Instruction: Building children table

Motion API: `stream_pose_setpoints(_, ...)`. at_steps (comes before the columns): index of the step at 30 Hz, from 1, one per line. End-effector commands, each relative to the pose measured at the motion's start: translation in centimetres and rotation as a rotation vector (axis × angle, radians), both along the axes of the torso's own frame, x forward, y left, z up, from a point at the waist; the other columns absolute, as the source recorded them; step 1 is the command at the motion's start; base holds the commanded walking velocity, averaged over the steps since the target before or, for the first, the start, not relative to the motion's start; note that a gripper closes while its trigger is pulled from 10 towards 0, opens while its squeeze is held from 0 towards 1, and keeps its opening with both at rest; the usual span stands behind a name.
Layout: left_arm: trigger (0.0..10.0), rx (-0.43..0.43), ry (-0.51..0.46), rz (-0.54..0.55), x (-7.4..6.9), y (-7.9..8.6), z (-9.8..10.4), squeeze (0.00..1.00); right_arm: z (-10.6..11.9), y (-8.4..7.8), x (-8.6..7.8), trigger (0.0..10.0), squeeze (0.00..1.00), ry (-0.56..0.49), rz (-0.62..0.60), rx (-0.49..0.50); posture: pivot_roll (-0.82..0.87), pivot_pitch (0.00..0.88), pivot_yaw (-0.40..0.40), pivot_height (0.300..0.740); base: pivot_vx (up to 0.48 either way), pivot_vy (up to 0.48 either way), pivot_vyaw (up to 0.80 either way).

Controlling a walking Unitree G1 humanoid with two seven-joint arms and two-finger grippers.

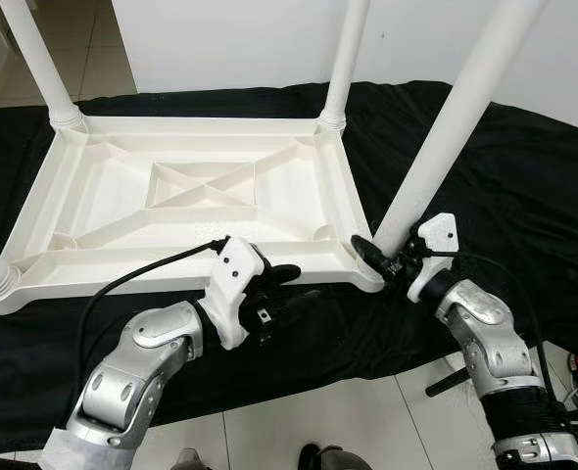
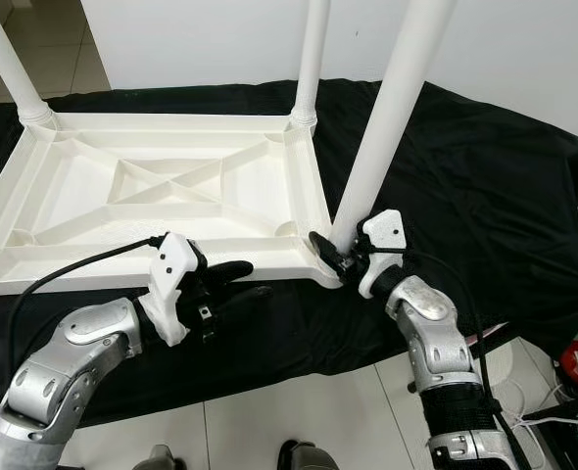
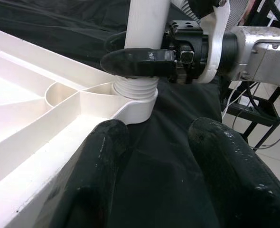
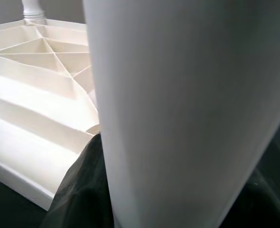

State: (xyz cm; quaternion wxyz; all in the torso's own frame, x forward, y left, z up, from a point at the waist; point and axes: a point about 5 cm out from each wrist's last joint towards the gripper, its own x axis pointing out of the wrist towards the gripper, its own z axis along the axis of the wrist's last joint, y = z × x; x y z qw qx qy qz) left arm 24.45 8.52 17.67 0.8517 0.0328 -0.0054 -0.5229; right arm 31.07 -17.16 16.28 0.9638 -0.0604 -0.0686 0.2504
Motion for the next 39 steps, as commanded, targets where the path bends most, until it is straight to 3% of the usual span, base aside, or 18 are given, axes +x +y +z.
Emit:
stream_pose_setpoints(1,10.0,0.004,-0.008,0.060,0.2,0.0,-0.1,0.00,-1.7,-0.3,-0.5,0.0,0.00,0.078,-0.149,-0.004,0.05,0.121,-0.058,0.740,0.000,0.000,0.00)
stream_pose_setpoints(2,10.0,0.001,-0.008,0.061,0.2,0.0,-0.1,0.00,-1.8,0.0,-0.7,0.0,0.00,0.088,-0.234,0.026,0.05,0.121,-0.060,0.740,0.000,0.000,0.00)
stream_pose_setpoints(4,10.0,0.001,-0.008,0.061,0.2,0.0,-0.1,0.00,-1.8,0.0,-0.7,0.0,0.00,0.088,-0.234,0.026,0.05,0.121,-0.060,0.740,0.000,0.000,0.00)
stream_pose_setpoints(5,10.0,-0.003,-0.008,0.061,0.3,-0.2,-0.1,0.00,-1.9,0.6,-1.2,0.0,0.00,0.081,-0.347,0.049,0.05,0.121,-0.060,0.740,0.000,0.000,0.00)
stream_pose_setpoints(11,10.0,-0.008,-0.011,0.060,0.4,-0.3,0.0,0.00,-2.0,1.6,-1.7,0.0,0.00,0.071,-0.414,0.065,0.04,0.120,-0.062,0.740,0.000,0.000,0.00)
stream_pose_setpoints(13,10.0,-0.013,-0.015,0.060,0.5,-0.5,0.0,0.00,-2.1,3.1,-2.1,0.0,0.00,0.084,-0.482,0.115,0.04,0.118,-0.062,0.740,0.000,0.000,0.00)
stream_pose_setpoints(17,10.0,-0.015,-0.017,0.061,0.5,-0.5,0.0,0.00,-1.9,3.7,-2.2,0.1,0.00,0.079,-0.495,0.132,0.04,0.117,-0.060,0.740,0.000,0.000,0.00)
stream_pose_setpoints(18,10.0,-0.016,-0.019,0.062,0.6,-0.5,0.0,0.00,-1.8,4.0,-2.3,9.7,0.00,0.079,-0.490,0.153,0.03,0.117,-0.059,0.740,0.000,0.000,0.00)
stream_pose_setpoints(20,10.0,-0.017,-0.021,0.061,0.6,-0.6,0.1,0.00,-1.6,3.8,-2.4,10.0,0.00,0.071,-0.482,0.164,0.03,0.119,-0.059,0.740,0.000,0.000,0.00)
stream_pose_setpoints(21,10.0,-0.017,-0.022,0.061,0.7,-0.6,0.1,0.00,-1.4,3.2,-2.3,10.0,1.00,0.055,-0.476,0.168,0.03,0.122,-0.059,0.740,0.000,0.000,0.00)
stream_pose_setpoints(25,10.0,-0.017,-0.024,0.061,0.7,-0.6,0.1,0.00,-1.0,2.4,-2.3,10.0,1.00,0.034,-0.466,0.159,0.03,0.122,-0.061,0.740,0.000,0.000,0.00)
stream_pose_setpoints(26,10.0,-0.019,-0.025,0.063,0.8,-0.6,0.2,0.00,-0.8,1.6,-2.3,10.0,1.00,0.021,-0.456,0.156,0.03,0.125,-0.065,0.740,0.000,0.000,0.00)
stream_pose_setpoints(32,10.0,-0.022,-0.028,0.079,0.8,-0.5,0.1,0.00,-0.4,-0.7,-2.1,10.0,1.00,0.005,-0.310,0.097,0.03,0.128,-0.069,0.740,0.000,0.000,0.00)
stream_pose_setpoints(33,10.0,-0.017,-0.029,0.084,0.8,-0.5,0.0,0.00,-0.4,-0.9,-2.1,10.0,0.00,0.007,-0.271,0.088,0.04,0.128,-0.070,0.740,0.000,0.000,0.00)
stream_pose_setpoints(39,10.0,0.044,-0.068,0.104,0.8,-0.6,-0.7,0.00,0.0,-0.9,-1.7,10.0,0.00,0.002,-0.070,0.060,0.04,0.124,-0.069,0.740,0.000,0.000,0.00)
